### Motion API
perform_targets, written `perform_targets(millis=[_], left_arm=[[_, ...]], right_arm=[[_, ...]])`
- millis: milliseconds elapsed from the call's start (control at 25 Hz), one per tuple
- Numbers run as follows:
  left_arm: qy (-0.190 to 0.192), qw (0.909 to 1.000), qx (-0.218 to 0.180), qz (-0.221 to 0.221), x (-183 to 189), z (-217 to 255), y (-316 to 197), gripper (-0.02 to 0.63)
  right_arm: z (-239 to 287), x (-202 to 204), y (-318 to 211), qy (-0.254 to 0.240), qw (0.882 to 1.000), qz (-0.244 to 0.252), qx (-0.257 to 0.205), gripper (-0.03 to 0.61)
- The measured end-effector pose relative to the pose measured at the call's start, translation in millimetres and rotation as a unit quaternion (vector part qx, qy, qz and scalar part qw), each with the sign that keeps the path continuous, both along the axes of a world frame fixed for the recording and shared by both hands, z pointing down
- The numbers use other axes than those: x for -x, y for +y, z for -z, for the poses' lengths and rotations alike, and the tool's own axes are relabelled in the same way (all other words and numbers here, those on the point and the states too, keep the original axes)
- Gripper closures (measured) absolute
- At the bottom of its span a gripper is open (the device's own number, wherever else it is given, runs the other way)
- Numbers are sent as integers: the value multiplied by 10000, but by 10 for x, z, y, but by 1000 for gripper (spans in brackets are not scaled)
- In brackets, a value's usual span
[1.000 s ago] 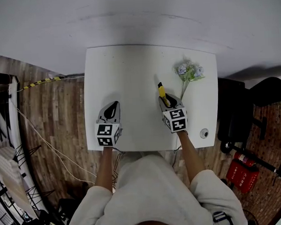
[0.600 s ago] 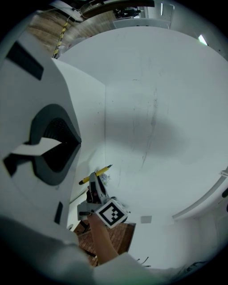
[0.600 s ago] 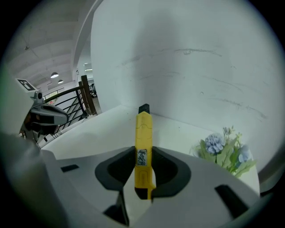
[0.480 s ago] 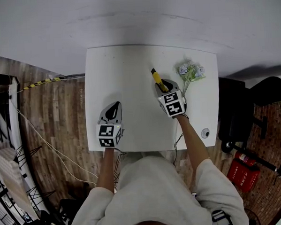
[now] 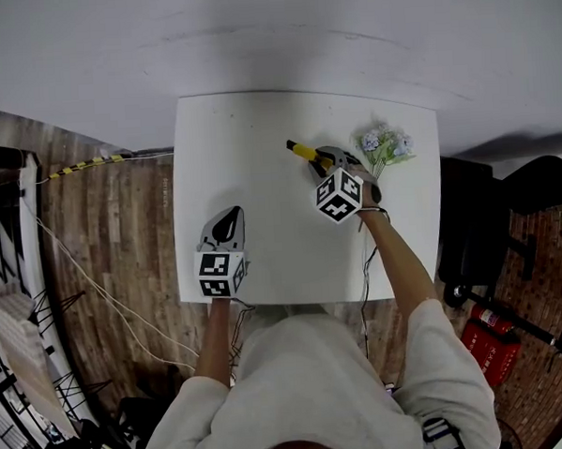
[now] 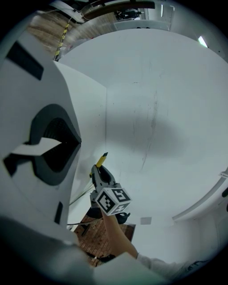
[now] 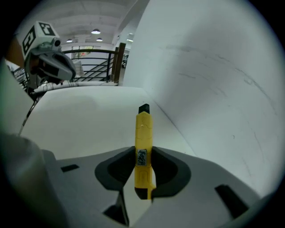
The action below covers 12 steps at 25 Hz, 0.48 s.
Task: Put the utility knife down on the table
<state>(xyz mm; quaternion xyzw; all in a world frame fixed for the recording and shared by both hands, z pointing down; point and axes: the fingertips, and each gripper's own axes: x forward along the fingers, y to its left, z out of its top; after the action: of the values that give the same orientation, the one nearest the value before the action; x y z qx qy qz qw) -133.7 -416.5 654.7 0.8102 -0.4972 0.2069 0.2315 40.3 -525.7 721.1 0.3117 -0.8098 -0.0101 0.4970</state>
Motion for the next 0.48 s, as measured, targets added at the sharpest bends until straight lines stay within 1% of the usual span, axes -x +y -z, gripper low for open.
perform_targets(millis=[200,360,480], left_arm=[[-7,10000,31,36,48,-7,25,607],[-18,9999,72,87,98,-33,49,607],[-12,9999,95,101,108,-54,56,607]], right_arm=[[-91,81,-55,567,9960,685,-42,469],[-142,167,-99,990,9867,1278,-150,469],[-214,176,-166,1283,9791,1568,-157,469]])
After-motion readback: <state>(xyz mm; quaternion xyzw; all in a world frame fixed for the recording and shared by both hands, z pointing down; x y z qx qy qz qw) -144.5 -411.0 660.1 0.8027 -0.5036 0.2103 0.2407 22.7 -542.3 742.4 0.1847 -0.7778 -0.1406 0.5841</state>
